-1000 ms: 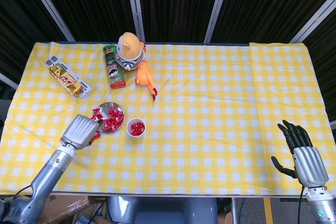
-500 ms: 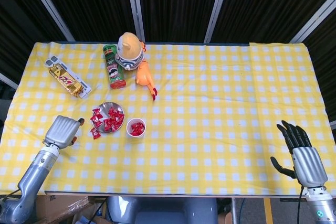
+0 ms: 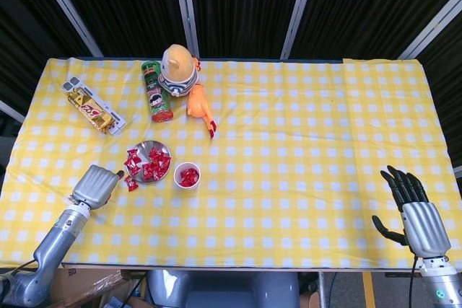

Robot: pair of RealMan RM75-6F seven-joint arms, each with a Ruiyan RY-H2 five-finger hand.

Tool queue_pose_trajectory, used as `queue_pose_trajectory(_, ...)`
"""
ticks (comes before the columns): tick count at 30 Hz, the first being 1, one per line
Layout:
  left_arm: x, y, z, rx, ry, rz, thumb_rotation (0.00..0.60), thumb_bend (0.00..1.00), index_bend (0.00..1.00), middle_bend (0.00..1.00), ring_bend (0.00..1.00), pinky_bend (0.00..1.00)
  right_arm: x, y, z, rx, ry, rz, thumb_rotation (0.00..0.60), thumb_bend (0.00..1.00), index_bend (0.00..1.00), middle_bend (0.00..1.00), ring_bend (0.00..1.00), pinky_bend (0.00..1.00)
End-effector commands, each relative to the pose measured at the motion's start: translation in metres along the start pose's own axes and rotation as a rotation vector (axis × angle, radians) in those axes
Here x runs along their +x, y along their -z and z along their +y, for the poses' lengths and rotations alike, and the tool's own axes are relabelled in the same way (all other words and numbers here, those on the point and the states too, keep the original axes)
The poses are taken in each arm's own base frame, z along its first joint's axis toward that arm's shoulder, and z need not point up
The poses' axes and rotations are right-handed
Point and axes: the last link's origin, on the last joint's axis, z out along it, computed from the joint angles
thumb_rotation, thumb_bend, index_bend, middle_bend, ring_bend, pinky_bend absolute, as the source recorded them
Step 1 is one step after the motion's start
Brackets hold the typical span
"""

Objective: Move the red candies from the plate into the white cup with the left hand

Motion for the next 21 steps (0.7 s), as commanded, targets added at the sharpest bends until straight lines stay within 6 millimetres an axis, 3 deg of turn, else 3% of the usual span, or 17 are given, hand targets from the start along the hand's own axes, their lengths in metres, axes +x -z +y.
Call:
queue_pose_trajectory(1,-0.001,-0.001,0.006,-0.015,-0.007,-0.004,0.6,0.47,0.33,0.87,0.86,0.93,0.0,0.0,0.0,0.0,0.0,0.002,0.6,0.39,0.0,0.0,0.0,0.0)
queue_pose_trajectory(21,-0.003,-0.008,0.036,-0.073,-0.011,-0.007,0.6,0.51,0.29,0.87,0.86,0.93,0.0,0.0,0.0,0.002,-0.002,0.001,0.6,0.39,0.0,0.0,0.0,0.0)
